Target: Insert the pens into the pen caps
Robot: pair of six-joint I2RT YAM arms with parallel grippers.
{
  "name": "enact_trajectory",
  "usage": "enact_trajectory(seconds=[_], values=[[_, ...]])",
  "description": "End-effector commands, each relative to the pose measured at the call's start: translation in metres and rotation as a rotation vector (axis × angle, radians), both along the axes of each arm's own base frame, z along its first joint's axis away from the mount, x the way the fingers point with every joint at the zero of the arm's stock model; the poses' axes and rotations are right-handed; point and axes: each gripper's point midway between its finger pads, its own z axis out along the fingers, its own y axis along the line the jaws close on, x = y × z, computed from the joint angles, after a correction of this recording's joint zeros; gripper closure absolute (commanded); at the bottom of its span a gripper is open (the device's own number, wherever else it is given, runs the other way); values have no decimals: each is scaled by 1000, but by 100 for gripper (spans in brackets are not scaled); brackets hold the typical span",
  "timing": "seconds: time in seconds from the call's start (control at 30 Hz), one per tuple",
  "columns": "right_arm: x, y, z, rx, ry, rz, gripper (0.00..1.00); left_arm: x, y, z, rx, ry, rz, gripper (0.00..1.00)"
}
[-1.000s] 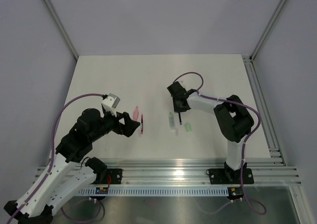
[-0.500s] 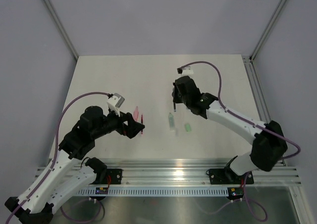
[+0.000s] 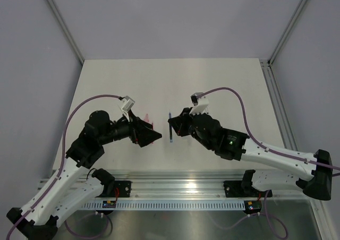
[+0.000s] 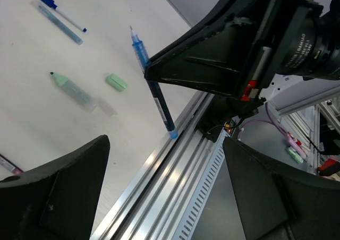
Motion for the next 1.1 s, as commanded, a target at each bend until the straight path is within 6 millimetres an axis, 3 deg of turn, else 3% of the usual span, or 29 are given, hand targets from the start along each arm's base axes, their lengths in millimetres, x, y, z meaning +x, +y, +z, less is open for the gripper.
enact_trajectory(seconds=[0.0, 0.3, 0.37, 0.5, 0.67, 0.83, 1.0, 1.07], values=[[2, -9, 50, 178, -56, -75, 100, -9, -13, 17, -93, 24, -86, 13], [-19, 17, 59, 231, -56, -18, 100, -15, -27, 21, -175, 58, -133, 35], [-22, 20, 59, 226, -60, -13, 100, -18, -31, 21, -175, 59, -152, 43], [-23, 23, 63, 229, -65, -9, 100, -24, -37, 11, -157, 84, -183, 53], [-22, 20, 65, 227, -75, -18, 100, -23, -40, -3, -119, 109, -191, 57], [-25, 22, 66, 230, -71, -3, 100, -19, -41, -2, -110, 95, -179, 62], [-26, 22, 65, 228, -65, 7, 100, -14, -39, 2, -99, 71, -154, 95], [-26, 19, 65, 229, -65, 3, 100, -10, -37, 3, -79, 55, -124, 100]])
